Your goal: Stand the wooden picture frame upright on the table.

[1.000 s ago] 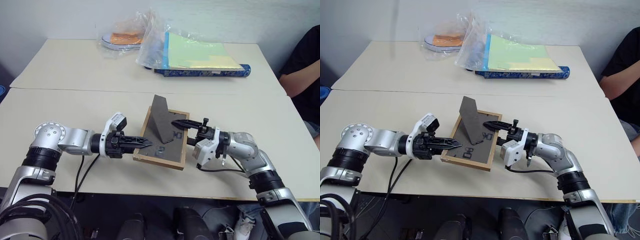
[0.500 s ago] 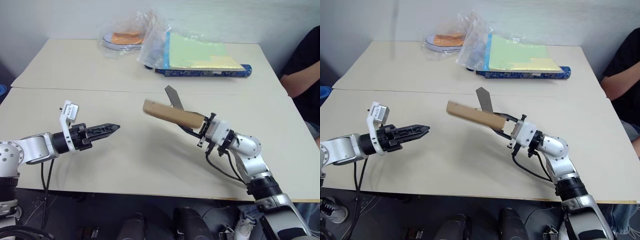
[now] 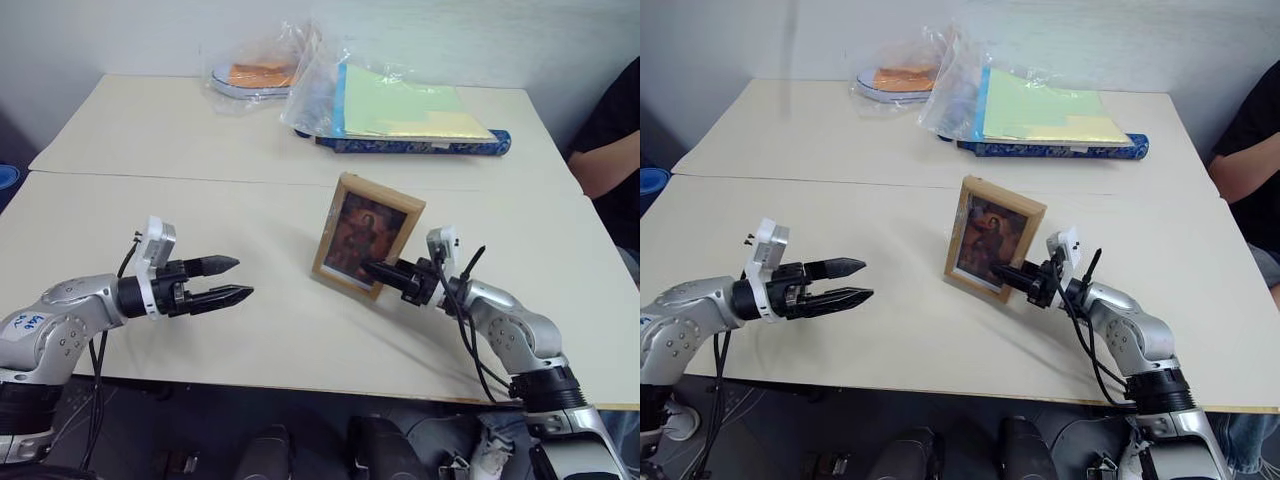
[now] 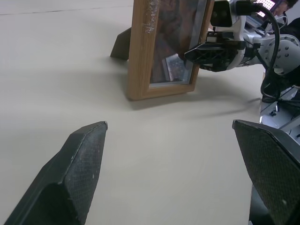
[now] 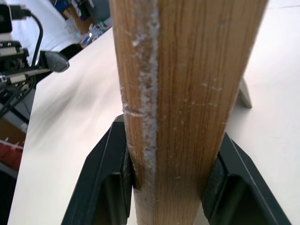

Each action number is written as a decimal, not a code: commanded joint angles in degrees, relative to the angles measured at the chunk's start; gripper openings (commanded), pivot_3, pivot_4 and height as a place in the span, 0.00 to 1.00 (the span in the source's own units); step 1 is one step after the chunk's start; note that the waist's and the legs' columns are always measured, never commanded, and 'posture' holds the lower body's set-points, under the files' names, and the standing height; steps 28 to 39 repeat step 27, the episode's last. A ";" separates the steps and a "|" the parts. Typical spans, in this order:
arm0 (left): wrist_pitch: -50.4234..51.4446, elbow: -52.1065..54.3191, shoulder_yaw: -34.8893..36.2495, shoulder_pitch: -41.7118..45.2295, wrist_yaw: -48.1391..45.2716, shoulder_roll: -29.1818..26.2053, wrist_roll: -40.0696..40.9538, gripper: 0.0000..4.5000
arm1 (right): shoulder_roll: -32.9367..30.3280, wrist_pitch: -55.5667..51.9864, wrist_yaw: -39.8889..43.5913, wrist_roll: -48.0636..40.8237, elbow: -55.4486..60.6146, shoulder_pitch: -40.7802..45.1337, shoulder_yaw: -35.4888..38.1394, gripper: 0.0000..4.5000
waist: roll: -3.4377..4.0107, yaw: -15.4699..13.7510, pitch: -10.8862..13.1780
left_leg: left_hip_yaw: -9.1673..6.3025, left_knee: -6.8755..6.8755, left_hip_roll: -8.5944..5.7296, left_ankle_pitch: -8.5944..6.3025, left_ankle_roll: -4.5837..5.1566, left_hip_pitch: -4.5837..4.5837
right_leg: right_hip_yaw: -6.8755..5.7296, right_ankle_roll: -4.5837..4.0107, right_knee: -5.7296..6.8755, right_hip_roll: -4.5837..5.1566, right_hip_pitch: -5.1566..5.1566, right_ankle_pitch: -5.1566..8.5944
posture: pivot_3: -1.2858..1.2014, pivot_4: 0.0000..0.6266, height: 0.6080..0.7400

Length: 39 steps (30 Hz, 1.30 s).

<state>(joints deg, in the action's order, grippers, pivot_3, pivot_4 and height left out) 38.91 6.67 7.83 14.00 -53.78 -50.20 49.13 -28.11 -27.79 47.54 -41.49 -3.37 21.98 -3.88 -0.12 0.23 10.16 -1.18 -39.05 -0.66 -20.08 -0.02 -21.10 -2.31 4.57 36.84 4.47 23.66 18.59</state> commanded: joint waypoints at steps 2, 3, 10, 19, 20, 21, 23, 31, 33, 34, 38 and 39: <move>0.38 0.93 1.05 0.80 -1.23 0.13 -1.40 1.00 | 1.29 -2.47 -0.49 2.72 1.04 -2.18 -1.04 0.30 | -0.06 -0.01 -0.03 | -0.01 0.00 0.00 -0.01 0.01 0.00 | 0.00 0.01 0.04 0.00 -0.02 0.00 | 0.52 0.24 1.00; 0.77 0.86 1.10 0.90 -1.46 0.15 -1.45 1.00 | 1.80 -3.42 -1.42 2.74 1.18 -2.25 -0.81 0.30 | -0.06 -0.01 -0.04 | -0.01 0.00 0.00 -0.01 0.01 0.01 | 0.00 0.01 0.03 0.00 -0.03 0.00 | 0.52 0.24 1.00; -3.08 -0.05 -0.46 1.06 -3.13 0.48 -7.75 1.00 | 2.77 -1.44 -1.65 5.44 2.33 -2.09 1.36 0.59 | -0.02 0.39 -0.02 | 0.00 0.00 0.00 0.00 0.00 0.04 | 0.02 0.00 0.04 -0.01 -0.01 0.00 | 0.52 0.24 1.00; -26.03 -9.74 1.91 -8.94 -6.81 -1.26 -24.04 1.00 | -7.25 14.35 12.19 9.58 11.19 -12.65 8.55 1.00 | 0.01 -0.15 0.01 | 0.06 0.05 -0.01 -0.04 0.06 -0.04 | 0.03 0.01 -0.09 -0.02 0.03 -0.01 | 0.52 0.24 1.00; -28.86 -11.08 2.99 -10.60 -7.12 -1.51 -25.21 1.00 | -9.12 20.74 15.41 11.84 10.37 -14.99 9.87 1.00 | 0.01 -0.17 0.01 | 0.06 0.05 -0.01 -0.05 0.08 -0.04 | 0.03 0.01 -0.10 -0.02 0.03 -0.01 | 0.52 0.24 1.00; -31.13 -12.31 3.91 -11.92 -7.08 -1.68 -26.22 1.00 | -10.76 27.76 18.56 14.29 8.85 -17.06 10.92 1.00 | 0.01 -0.22 0.01 | 0.07 0.04 -0.01 -0.06 0.09 -0.03 | 0.03 0.01 -0.12 -0.02 0.02 -0.01 | 0.52 0.24 1.00; -34.46 -13.57 5.62 -13.83 -6.92 -1.68 -27.46 1.00 | -12.88 36.10 22.11 16.92 6.13 -19.54 12.37 1.00 | 0.01 -0.29 0.01 | 0.10 0.03 -0.01 -0.09 0.14 -0.01 | 0.04 0.02 -0.16 -0.01 -0.02 -0.01 | 0.52 0.24 1.00; -34.78 -11.59 9.31 -16.14 -5.98 -0.93 -26.52 1.00 | -14.99 48.79 24.28 20.38 -0.05 -21.76 15.86 1.00 | 0.00 -0.19 0.00 | 0.13 0.03 0.00 -0.12 0.19 0.15 | 0.08 0.05 -0.19 -0.01 -0.18 -0.03 | 0.52 0.24 1.00; -34.78 -11.59 9.31 -16.14 -5.98 -0.93 -26.52 1.00 | -14.99 48.79 24.28 20.38 -0.05 -21.76 15.86 1.00 | 0.00 -0.19 0.00 | 0.13 0.03 0.00 -0.12 0.19 0.15 | 0.08 0.05 -0.19 -0.01 -0.18 -0.03 | 0.52 0.24 1.00; -34.78 -11.59 9.31 -16.14 -5.98 -0.93 -26.52 1.00 | -14.99 48.79 24.28 20.38 -0.05 -21.76 15.86 1.00 | 0.00 -0.19 0.00 | 0.13 0.03 0.00 -0.12 0.19 0.15 | 0.08 0.05 -0.19 -0.01 -0.18 -0.03 | 0.52 0.24 1.00; -34.78 -11.59 9.31 -16.14 -5.98 -0.93 -26.52 1.00 | -14.99 48.79 24.28 20.38 -0.05 -21.76 15.86 1.00 | 0.00 -0.19 0.00 | 0.13 0.03 0.00 -0.12 0.19 0.15 | 0.08 0.05 -0.19 -0.01 -0.18 -0.03 | 0.52 0.24 1.00; -34.78 -11.59 9.31 -16.14 -5.98 -0.93 -26.52 1.00 | -14.99 48.79 24.28 20.38 -0.05 -21.76 15.86 1.00 | 0.00 -0.19 0.00 | 0.13 0.03 0.00 -0.12 0.19 0.15 | 0.08 0.05 -0.19 -0.01 -0.18 -0.03 | 0.52 0.24 1.00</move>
